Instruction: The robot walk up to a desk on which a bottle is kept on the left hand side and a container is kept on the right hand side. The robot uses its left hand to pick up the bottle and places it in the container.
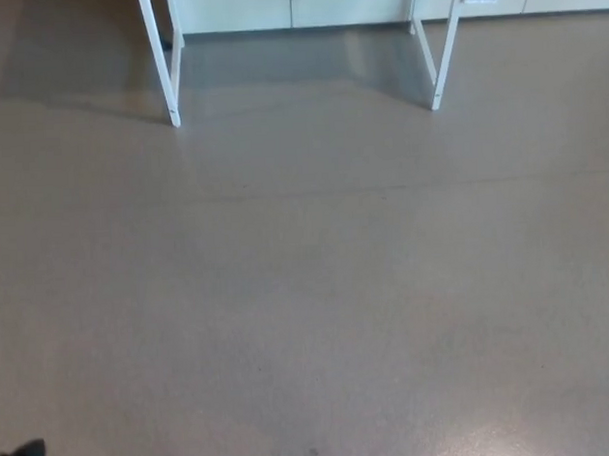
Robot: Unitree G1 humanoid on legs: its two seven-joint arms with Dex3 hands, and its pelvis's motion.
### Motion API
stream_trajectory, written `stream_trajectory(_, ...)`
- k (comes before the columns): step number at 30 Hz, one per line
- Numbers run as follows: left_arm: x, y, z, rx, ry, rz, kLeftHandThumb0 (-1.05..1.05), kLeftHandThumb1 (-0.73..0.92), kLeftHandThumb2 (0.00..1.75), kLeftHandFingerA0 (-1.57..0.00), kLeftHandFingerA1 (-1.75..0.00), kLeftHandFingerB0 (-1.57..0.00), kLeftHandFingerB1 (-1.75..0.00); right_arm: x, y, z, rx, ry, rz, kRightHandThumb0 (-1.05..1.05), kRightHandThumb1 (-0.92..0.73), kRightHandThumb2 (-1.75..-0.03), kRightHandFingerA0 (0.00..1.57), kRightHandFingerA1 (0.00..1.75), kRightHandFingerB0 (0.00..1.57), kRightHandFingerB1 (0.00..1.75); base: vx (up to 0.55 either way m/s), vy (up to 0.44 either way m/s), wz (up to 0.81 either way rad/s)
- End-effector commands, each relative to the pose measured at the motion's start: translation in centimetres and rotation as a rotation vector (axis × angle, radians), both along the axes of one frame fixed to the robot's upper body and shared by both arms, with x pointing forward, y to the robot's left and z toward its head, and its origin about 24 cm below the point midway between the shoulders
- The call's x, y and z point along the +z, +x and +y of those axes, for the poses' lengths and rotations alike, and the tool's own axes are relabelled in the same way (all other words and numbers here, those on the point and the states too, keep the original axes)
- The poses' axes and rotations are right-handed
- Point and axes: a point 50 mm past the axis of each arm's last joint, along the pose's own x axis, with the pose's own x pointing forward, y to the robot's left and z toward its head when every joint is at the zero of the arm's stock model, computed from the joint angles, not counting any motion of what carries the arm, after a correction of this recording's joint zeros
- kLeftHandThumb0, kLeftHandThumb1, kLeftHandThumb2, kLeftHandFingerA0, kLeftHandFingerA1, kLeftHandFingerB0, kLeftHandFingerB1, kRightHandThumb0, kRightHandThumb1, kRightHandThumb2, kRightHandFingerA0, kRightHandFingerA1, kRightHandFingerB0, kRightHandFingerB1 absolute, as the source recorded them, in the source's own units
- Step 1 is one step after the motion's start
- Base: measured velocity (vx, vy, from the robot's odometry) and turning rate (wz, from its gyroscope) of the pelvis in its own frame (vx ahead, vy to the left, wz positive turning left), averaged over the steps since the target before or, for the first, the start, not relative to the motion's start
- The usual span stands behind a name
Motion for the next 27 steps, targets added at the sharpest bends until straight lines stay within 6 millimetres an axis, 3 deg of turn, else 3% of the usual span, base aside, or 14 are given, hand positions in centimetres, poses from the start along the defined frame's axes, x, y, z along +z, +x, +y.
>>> stream_trajectory(1,1.5,-1.2,0.2,0.039,-0.137,-0.088,-0.14,0.72,0.61,-0.18,-0.32,-0.1,-0.28,1.9,-1.2,-1.4,-0.038,0.205,-0.13,-0.27,-0.56,-0.61,0.23,0.5,0.1,0.42,0.11,-0.12,0.1)
stream_trajectory(3,1.3,-1.7,0.1,0.035,-0.133,-0.076,-0.12,0.51,0.94,-0.09,-0.49,0.0,-0.44,1.7,-1.7,-1.5,-0.039,0.212,-0.123,-0.28,-0.56,-0.6,0.24,0.5,0.1,0.42,0.15,-0.168,0.08)
stream_trajectory(4,1.1,-2.0,0.2,0.033,-0.136,-0.071,-0.14,0.72,0.61,-0.17,-0.34,-0.09,-0.29,1.7,-2.0,-1.5,-0.042,0.22,-0.121,-0.3,-0.55,-0.6,0.23,0.52,0.09,0.43,0.06,-0.256,0.16)
stream_trajectory(14,0.8,-3.3,0.3,0.012,-0.118,-0.025,-0.16,0.73,0.61,-0.18,-0.33,-0.1,-0.28,0.3,-4.0,-1.8,-0.033,0.184,-0.073,-0.42,-0.5,-0.73,0.28,0.52,0.13,0.45,0.17,-0.239,0.13)
stream_trajectory(15,0.8,-3.5,0.4,0.017,-0.121,-0.022,-0.14,0.51,0.94,-0.08,-0.49,0.0,-0.44,0.3,-4.2,-1.8,-0.029,0.184,-0.073,-0.34,-0.57,-0.56,0.3,0.48,0.16,0.41,0.22,-0.022,-0.03)
stream_trajectory(16,0.8,-3.5,0.4,0.017,-0.121,-0.022,-0.14,0.51,0.94,-0.08,-0.49,0.0,-0.44,0.3,-4.2,-1.8,-0.029,0.184,-0.073,-0.34,-0.57,-0.56,0.3,0.48,0.16,0.41,0.28,0.051,-0.07)
stream_trajectory(17,0.7,-3.6,0.5,0.021,-0.123,-0.017,-0.17,0.71,0.61,-0.18,-0.33,-0.09,-0.29,0.1,-4.4,-1.9,-0.032,0.182,-0.07,-0.4,-0.5,-0.72,0.28,0.53,0.13,0.46,0.28,0.08,-0.14)
stream_trajectory(21,0.7,-3.8,0.7,0.008,-0.123,-0.012,-0.16,0.72,0.63,-0.15,-0.33,-0.1,-0.25,-0.6,-4.8,-2.0,-0.058,0.196,-0.06,-0.3,-0.57,-0.56,0.31,0.47,0.18,0.39,0.28,0.195,-0.19)
stream_trajectory(22,0.7,-3.8,0.7,0.007,-0.124,-0.012,-0.16,0.72,0.64,-0.15,-0.34,-0.09,-0.24,-0.5,-4.8,-1.9,-0.059,0.194,-0.06,-0.24,-0.39,-0.89,0.23,0.57,0.08,0.51,0.34,0.26,-0.4)
stream_trajectory(23,0.7,-3.8,0.7,0.007,-0.124,-0.013,-0.16,0.72,0.64,-0.15,-0.34,-0.09,-0.24,-0.4,-4.8,-1.8,-0.06,0.192,-0.059,-0.24,-0.39,-0.89,0.23,0.57,0.08,0.51,0.43,0.436,-0.54)
stream_trajectory(24,0.7,-3.8,0.8,0.006,-0.126,-0.013,-0.17,0.72,0.63,-0.17,-0.34,-0.1,-0.26,-0.3,-4.8,-1.7,-0.049,0.187,-0.063,-0.31,-0.58,-0.56,0.29,0.49,0.17,0.41,0.4,0.413,-0.71)
stream_trajectory(25,0.7,-3.8,0.8,0.006,-0.126,-0.013,-0.17,0.72,0.63,-0.17,-0.34,-0.1,-0.26,-0.3,-4.8,-1.7,-0.049,0.187,-0.063,-0.31,-0.58,-0.56,0.29,0.49,0.17,0.41,0.4,0.416,-0.43)
stream_trajectory(26,0.7,-3.8,0.8,0.007,-0.126,-0.013,-0.22,0.71,0.66,-0.17,-0.35,-0.08,-0.29,-0.3,-5.0,-1.7,-0.049,0.189,-0.065,-0.26,-0.39,-0.89,0.22,0.57,0.08,0.51,0.36,0.248,-0.04)
stream_trajectory(27,0.7,-3.8,0.8,0.009,-0.127,-0.014,-0.17,0.73,0.61,-0.19,-0.33,-0.09,-0.29,-0.4,-5.1,-1.7,-0.055,0.194,-0.066,-0.26,-0.4,-0.9,0.23,0.57,0.09,0.51,0.34,0.213,0.08)
